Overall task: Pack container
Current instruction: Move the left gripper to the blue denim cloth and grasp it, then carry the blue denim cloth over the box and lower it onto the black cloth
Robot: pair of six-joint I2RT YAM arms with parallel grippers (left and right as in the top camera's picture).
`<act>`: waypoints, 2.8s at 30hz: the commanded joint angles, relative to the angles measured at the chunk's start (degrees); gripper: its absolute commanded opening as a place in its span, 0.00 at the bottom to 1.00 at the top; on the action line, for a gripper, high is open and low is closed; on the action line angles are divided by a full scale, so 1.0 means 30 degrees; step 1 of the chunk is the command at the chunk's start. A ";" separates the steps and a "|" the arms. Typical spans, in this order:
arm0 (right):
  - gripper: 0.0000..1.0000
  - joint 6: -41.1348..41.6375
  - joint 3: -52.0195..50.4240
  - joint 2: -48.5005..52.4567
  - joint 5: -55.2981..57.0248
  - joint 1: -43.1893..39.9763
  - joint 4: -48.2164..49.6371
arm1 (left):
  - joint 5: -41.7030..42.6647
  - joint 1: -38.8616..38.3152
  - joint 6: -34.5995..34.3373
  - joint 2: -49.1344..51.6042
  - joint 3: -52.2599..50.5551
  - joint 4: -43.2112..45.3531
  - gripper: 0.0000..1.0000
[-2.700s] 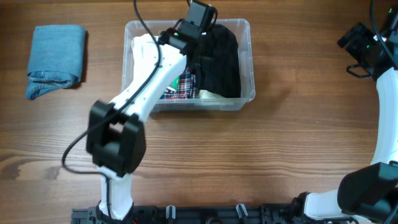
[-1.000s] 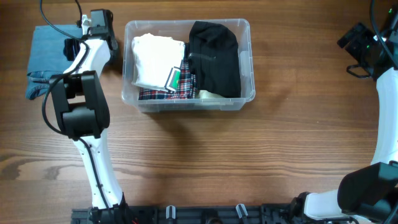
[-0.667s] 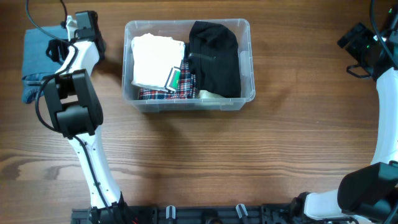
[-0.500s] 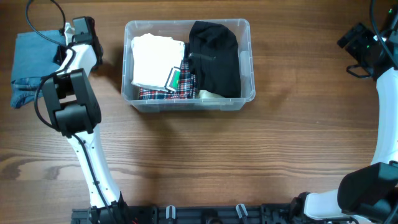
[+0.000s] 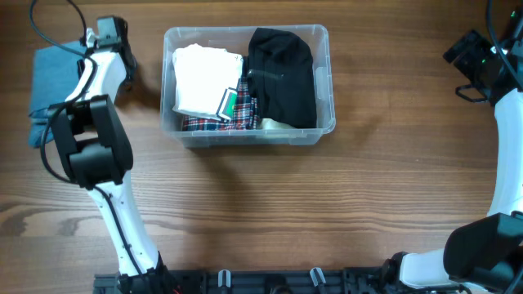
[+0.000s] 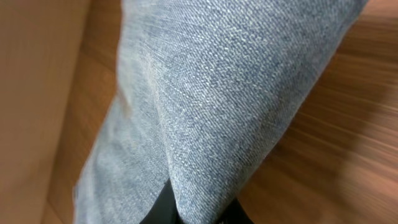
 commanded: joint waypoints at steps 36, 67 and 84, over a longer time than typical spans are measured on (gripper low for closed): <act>1.00 0.0015 -0.0080 0.0109 0.0270 -0.0015 -0.0007 | 3.3893 -0.8969 -1.4185 -0.8386 -0.0168 0.2973 0.04; 1.00 0.0015 -0.0080 0.0109 0.0270 -0.0015 0.0000 | 3.0272 -0.7759 -1.6742 -0.8298 -0.5289 0.5413 0.63; 1.00 0.0015 -0.0080 0.0109 0.0270 -0.0015 -0.0007 | 1.1941 -1.3325 -0.4415 -1.0928 -0.5289 0.3934 0.75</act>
